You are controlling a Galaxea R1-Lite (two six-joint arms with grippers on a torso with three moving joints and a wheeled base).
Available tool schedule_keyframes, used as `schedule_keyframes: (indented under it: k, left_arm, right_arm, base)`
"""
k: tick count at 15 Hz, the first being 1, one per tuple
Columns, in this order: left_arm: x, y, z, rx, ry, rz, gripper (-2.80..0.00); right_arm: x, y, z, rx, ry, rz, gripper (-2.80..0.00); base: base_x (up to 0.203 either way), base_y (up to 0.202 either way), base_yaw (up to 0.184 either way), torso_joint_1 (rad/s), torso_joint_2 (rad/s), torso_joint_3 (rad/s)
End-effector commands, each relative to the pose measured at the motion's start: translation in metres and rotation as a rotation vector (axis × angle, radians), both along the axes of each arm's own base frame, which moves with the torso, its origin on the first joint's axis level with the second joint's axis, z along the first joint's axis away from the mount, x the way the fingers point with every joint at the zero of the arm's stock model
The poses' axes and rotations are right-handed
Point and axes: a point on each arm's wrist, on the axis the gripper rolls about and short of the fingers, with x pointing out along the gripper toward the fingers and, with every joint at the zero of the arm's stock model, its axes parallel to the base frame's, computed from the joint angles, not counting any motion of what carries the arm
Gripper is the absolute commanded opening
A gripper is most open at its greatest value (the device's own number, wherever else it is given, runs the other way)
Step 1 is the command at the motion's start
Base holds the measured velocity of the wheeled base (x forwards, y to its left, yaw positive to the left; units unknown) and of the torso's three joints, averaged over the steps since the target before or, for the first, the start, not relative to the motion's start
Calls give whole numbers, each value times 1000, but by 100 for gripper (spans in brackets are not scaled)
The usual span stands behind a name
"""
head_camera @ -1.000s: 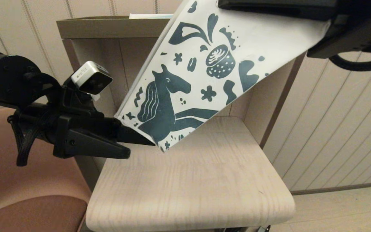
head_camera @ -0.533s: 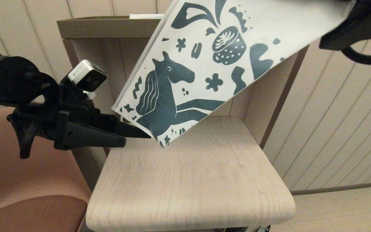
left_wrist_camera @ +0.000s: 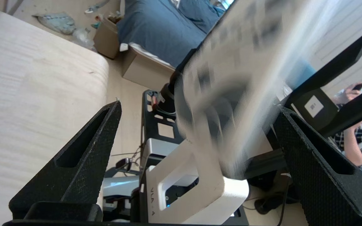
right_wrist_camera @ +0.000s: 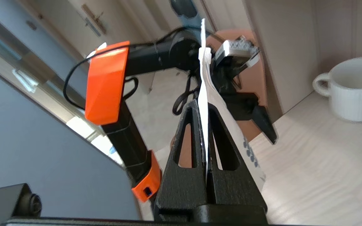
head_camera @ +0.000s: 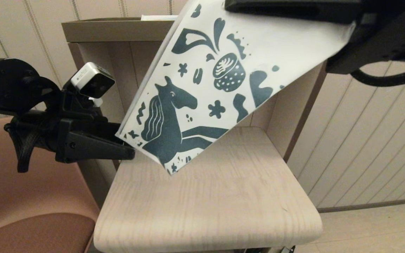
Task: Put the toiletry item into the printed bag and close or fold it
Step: Hand it to the other hand
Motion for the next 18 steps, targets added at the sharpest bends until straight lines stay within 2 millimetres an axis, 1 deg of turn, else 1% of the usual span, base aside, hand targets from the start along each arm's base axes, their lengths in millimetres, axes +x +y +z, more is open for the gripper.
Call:
schedule_keyframes:
  k: [1,7,11,18]
  left_arm:
    - [-3,1,3,-16,-4,-5,0]
    - [-8,2,7,-25,-14,-7,0]
    - [-7,2,5,-22,-4,-8,0]
    - [-9,0,4,-21,0,-14,0]
  right_arm:
    - [5,14,-8,-27,30,19,-280]
    - [9,19,-8,-22,37,16,-280]
    - [6,11,2,15,10,5,-280]
    - [8,7,4,25,4,-14,-280]
  base:
    - [0,0,0,0,0,0]
    - [0,0,0,0,0,0]
    - [0,0,0,0,0,0]
    - [0,0,0,0,0,0]
